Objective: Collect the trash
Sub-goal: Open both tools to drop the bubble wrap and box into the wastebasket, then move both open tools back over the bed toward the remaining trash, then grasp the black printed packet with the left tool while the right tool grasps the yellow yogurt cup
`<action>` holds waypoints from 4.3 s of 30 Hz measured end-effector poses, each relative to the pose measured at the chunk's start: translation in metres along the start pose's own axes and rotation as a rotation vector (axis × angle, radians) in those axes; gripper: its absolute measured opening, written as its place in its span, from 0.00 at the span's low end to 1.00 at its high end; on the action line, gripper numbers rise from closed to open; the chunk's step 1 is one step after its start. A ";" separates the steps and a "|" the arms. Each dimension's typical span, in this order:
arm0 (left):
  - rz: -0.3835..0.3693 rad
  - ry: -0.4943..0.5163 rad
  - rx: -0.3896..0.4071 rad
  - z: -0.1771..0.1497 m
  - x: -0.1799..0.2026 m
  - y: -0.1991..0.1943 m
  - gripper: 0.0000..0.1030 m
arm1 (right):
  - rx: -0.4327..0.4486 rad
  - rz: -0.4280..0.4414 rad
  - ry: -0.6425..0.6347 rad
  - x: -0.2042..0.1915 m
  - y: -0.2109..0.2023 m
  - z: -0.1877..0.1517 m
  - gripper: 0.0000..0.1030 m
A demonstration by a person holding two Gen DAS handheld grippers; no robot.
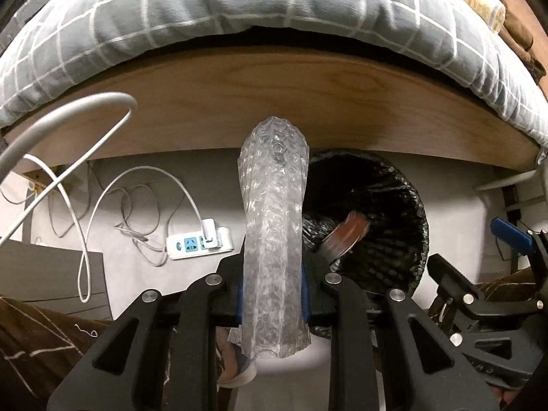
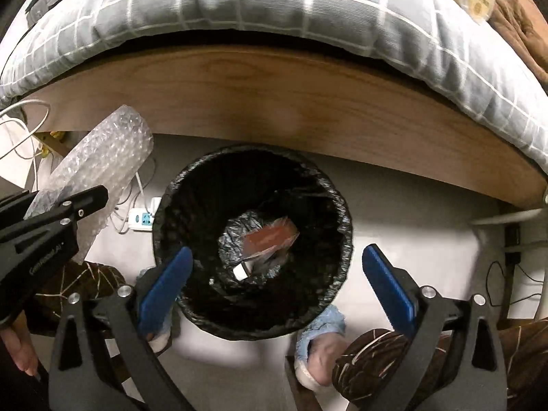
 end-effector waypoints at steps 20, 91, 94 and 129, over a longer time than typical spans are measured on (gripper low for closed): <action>-0.010 0.080 -0.065 -0.006 0.069 0.027 0.48 | -0.018 -0.063 0.214 0.095 0.008 -0.019 0.93; 0.031 0.188 0.354 0.275 0.102 -0.072 0.88 | 0.435 -0.174 0.332 0.246 -0.075 0.238 0.93; 0.034 0.191 0.337 0.283 0.103 -0.060 0.88 | 0.412 -0.166 0.334 0.249 -0.059 0.250 0.93; -0.002 0.185 0.250 0.299 0.100 -0.014 0.45 | 0.287 -0.050 0.355 0.251 0.021 0.279 0.86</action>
Point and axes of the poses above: each gripper's, at about its wrist camera, not at the fingertips, and y roughly the way its jaws point, x to its right, z to its top, the point moved 7 cm from there along y, roughly the way its jaws point, and after that the axes turned 11 degrees about -z, right-handed, at the moved point
